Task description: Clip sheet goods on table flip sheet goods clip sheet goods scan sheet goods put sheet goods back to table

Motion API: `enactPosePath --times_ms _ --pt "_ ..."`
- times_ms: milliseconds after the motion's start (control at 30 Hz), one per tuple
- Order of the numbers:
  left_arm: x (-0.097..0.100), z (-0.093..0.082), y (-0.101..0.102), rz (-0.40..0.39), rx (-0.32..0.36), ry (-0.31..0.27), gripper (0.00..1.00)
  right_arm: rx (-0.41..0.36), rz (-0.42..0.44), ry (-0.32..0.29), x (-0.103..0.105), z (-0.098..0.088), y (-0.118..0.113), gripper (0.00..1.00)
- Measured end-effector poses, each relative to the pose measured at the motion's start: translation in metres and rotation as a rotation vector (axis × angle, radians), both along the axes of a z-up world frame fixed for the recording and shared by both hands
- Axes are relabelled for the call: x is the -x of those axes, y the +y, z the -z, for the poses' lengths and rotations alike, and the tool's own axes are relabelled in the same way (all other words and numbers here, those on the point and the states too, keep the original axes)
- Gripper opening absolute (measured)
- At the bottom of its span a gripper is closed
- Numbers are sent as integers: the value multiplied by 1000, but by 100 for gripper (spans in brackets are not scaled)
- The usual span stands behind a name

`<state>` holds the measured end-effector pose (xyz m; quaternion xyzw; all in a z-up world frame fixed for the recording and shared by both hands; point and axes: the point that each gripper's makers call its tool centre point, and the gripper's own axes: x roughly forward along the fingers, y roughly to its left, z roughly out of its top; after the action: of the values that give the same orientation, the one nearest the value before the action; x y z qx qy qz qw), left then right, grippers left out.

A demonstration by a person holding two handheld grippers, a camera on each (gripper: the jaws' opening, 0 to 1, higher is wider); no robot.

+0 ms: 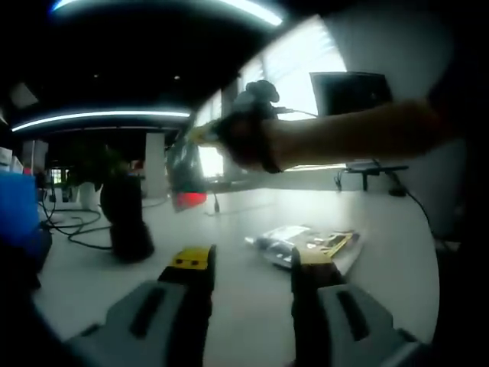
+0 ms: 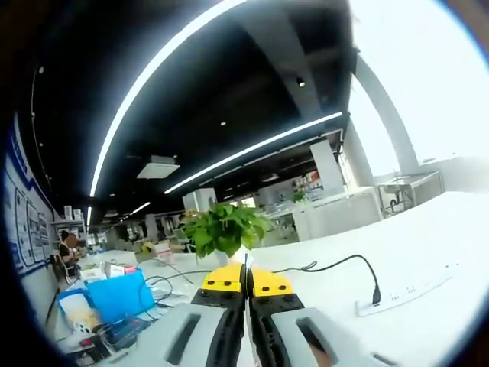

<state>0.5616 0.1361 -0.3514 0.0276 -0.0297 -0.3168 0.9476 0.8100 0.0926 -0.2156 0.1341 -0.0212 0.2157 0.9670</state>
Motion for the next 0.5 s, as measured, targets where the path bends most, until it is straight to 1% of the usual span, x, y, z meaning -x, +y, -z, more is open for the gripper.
enactPosePath --times_ms 67,167,300,500 --pt "1 -1 0 1 2 -4 32 -32 -6 31 1 4 1 0" --pt "2 -1 -1 4 0 -3 32 -16 -7 19 2 2 1 0" --pt "1 0 -1 4 -3 -3 32 -31 -1 6 2 -11 -7 0" --pt "1 0 -2 7 -6 -2 32 -21 13 -28 7 -35 -29 0"
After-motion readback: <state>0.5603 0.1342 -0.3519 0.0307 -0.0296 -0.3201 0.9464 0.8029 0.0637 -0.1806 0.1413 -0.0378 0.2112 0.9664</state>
